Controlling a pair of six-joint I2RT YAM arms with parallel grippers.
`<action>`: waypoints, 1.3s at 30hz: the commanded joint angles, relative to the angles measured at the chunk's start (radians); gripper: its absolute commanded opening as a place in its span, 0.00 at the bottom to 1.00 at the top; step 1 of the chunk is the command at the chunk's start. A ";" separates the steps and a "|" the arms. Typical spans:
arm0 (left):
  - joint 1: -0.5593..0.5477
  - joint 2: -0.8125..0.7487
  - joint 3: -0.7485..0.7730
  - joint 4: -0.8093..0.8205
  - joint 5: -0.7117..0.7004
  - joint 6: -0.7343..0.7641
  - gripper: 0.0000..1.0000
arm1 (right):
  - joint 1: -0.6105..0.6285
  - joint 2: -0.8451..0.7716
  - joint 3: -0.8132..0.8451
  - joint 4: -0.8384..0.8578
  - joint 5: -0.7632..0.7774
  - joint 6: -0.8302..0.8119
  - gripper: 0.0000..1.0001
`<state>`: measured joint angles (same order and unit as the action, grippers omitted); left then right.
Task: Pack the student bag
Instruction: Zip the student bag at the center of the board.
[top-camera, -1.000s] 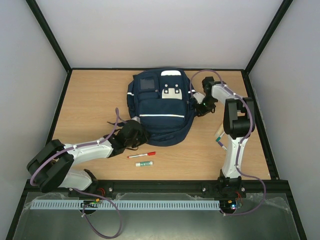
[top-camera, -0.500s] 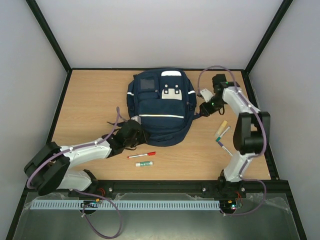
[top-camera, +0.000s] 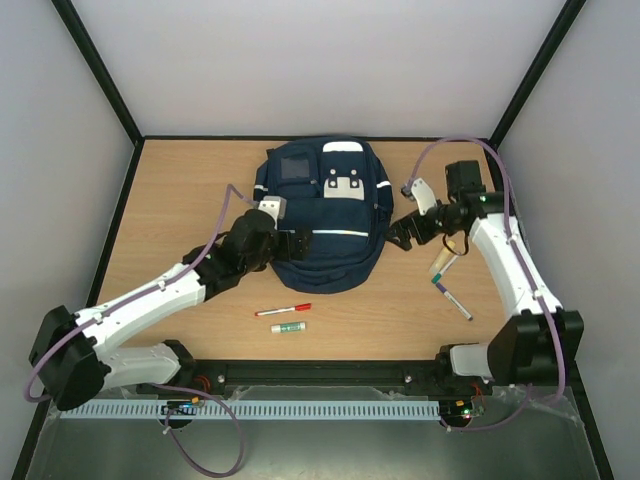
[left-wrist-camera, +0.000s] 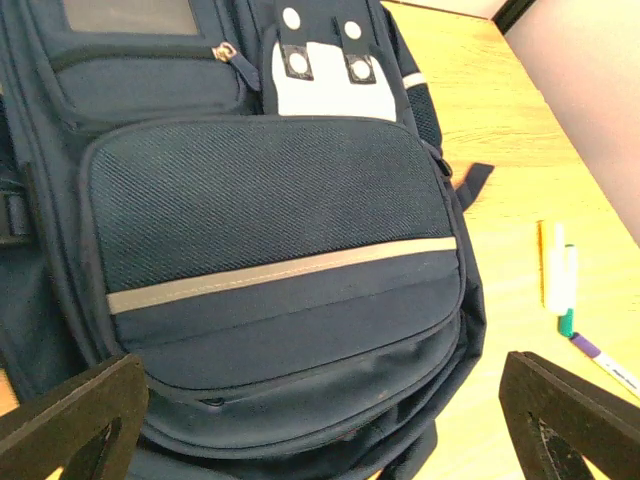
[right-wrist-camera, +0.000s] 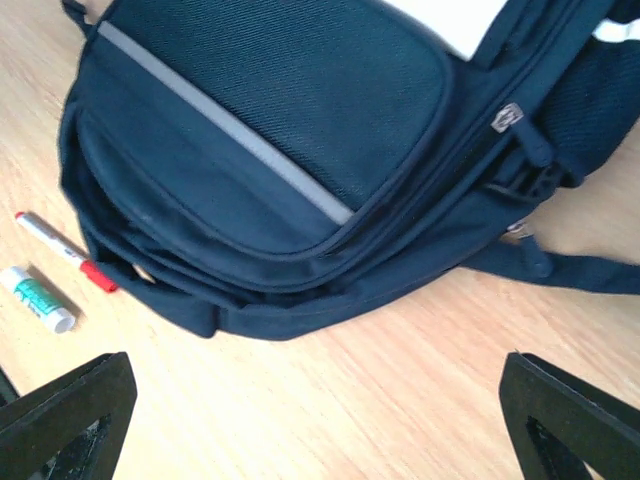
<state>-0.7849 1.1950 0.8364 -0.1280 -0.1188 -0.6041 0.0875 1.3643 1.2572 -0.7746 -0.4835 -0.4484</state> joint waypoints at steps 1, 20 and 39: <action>0.003 -0.043 0.012 -0.118 -0.078 0.121 0.99 | 0.004 -0.143 -0.130 0.047 -0.111 -0.006 1.00; 0.065 -0.002 0.253 -0.348 -0.350 0.260 0.99 | 0.002 -0.158 -0.124 -0.127 0.166 -0.072 0.99; 0.114 -0.096 0.047 -0.231 -0.220 0.306 0.99 | -0.244 0.227 -0.156 -0.025 0.368 0.065 0.68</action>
<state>-0.6811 1.1194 0.8749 -0.3500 -0.3408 -0.3237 -0.1558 1.5379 1.0863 -0.7929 -0.1352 -0.4450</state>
